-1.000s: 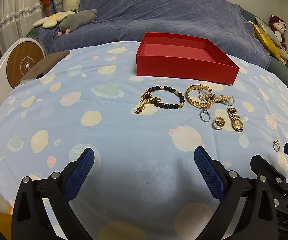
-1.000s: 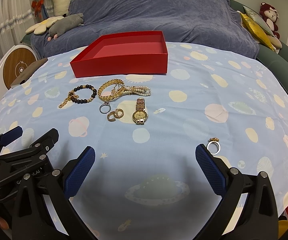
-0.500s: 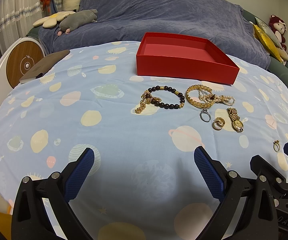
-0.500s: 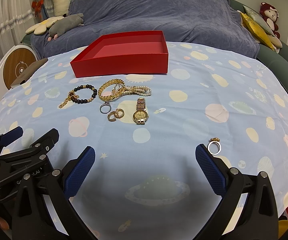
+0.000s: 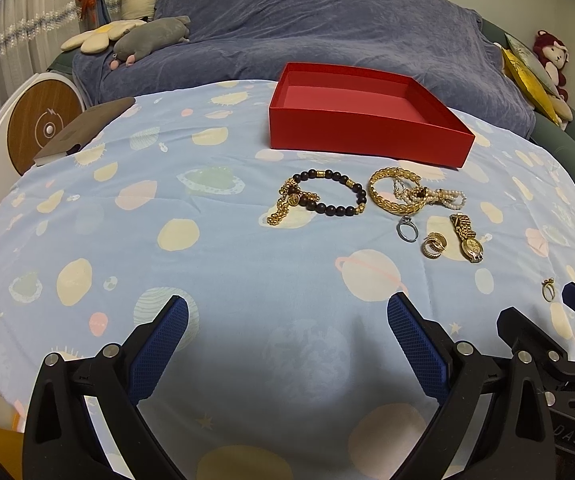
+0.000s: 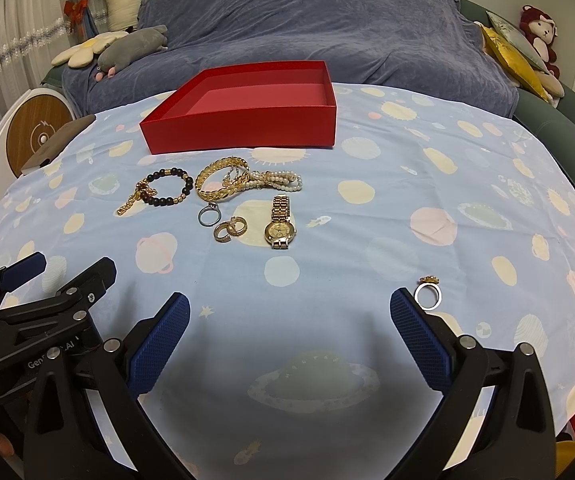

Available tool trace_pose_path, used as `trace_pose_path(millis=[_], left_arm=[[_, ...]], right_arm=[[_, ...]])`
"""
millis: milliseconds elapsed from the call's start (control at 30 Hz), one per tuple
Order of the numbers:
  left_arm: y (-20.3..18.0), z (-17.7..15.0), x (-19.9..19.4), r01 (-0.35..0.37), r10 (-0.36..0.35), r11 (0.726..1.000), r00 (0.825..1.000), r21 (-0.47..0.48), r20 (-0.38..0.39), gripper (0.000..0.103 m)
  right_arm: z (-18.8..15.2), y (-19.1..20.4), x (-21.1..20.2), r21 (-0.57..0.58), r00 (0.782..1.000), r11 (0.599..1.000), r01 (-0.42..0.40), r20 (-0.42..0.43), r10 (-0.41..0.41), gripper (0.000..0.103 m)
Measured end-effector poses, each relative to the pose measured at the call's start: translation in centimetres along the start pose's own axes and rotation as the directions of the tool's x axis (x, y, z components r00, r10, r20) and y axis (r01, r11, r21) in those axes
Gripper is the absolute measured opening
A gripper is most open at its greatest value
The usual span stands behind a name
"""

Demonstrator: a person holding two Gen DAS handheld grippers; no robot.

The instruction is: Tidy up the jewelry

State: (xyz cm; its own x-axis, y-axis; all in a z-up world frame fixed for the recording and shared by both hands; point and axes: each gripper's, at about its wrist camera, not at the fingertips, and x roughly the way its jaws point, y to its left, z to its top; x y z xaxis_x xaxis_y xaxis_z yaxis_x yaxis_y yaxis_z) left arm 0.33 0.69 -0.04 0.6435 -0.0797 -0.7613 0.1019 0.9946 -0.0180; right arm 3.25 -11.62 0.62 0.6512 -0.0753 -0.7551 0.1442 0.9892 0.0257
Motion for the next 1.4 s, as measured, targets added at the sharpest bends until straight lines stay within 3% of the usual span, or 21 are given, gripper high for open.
trace_pose_path(millis=[367,467,533,600,733,833,867,933,967,1000,1233,1400], left_arm=[[3.5,1.5,1.6,0.046,-0.046,0.996,0.999,-0.073,0.006,0.095],[3.3,2.2,2.4,0.073,-0.073,0.996,0.997,-0.058,0.003,0.079],[2.7,2.9,3.1,0.087,-0.087,0.996,0.996,-0.033,0.001,0.074],[2.2,3.5,3.9,0.101,-0.101,0.995,0.995,-0.005,-0.008,0.06],[2.0,4.2,5.2,0.11,-0.11,0.994,0.994,0.001,-0.023,0.05],[1.6,4.4,6.1,0.111,-0.111,0.994,0.993,0.013,-0.031,0.036],[1.5,4.5,6.5,0.109,-0.108,0.994,0.994,0.019,-0.035,0.025],[1.2,4.5,6.8,0.098,-0.097,0.995,0.995,0.032,-0.027,0.017],[1.2,4.6,6.8,0.113,-0.112,0.993,0.993,0.029,-0.025,0.004],[1.2,4.6,6.9,0.131,-0.13,0.991,0.991,0.025,-0.033,0.0],[0.6,4.9,5.7,0.198,-0.198,0.98,0.98,0.011,-0.015,0.0],[1.0,6.0,2.1,0.273,-0.272,0.962,0.96,-0.012,0.062,0.0]], right_arm=[[0.5,-1.2,1.0,0.028,1.0,0.999,-0.016,-0.011,0.016,0.098],[0.7,-1.3,1.6,0.023,1.0,1.0,-0.019,-0.019,0.019,0.098],[0.8,-1.4,1.9,0.026,0.999,0.999,-0.025,-0.025,0.025,0.098],[0.8,-1.5,2.1,0.026,0.999,0.999,-0.03,-0.03,0.031,0.098],[1.0,-1.6,2.5,0.025,0.999,0.999,-0.037,-0.035,0.038,0.098],[1.2,-1.8,2.7,0.03,0.998,0.999,-0.043,-0.038,0.044,0.098],[1.3,-1.8,2.8,0.031,0.998,0.998,-0.046,-0.04,0.047,0.098],[1.4,-1.8,3.0,0.033,0.998,0.998,-0.05,-0.044,0.051,0.098],[1.4,-1.7,3.1,0.032,0.997,0.998,-0.053,-0.045,0.055,0.098],[1.4,-1.6,3.3,0.029,0.997,0.998,-0.056,-0.047,0.057,0.098],[1.8,-1.6,3.5,0.026,0.996,0.997,-0.078,-0.048,0.079,0.098],[2.0,-1.7,3.7,0.028,0.995,0.996,-0.083,-0.053,0.085,0.096]])
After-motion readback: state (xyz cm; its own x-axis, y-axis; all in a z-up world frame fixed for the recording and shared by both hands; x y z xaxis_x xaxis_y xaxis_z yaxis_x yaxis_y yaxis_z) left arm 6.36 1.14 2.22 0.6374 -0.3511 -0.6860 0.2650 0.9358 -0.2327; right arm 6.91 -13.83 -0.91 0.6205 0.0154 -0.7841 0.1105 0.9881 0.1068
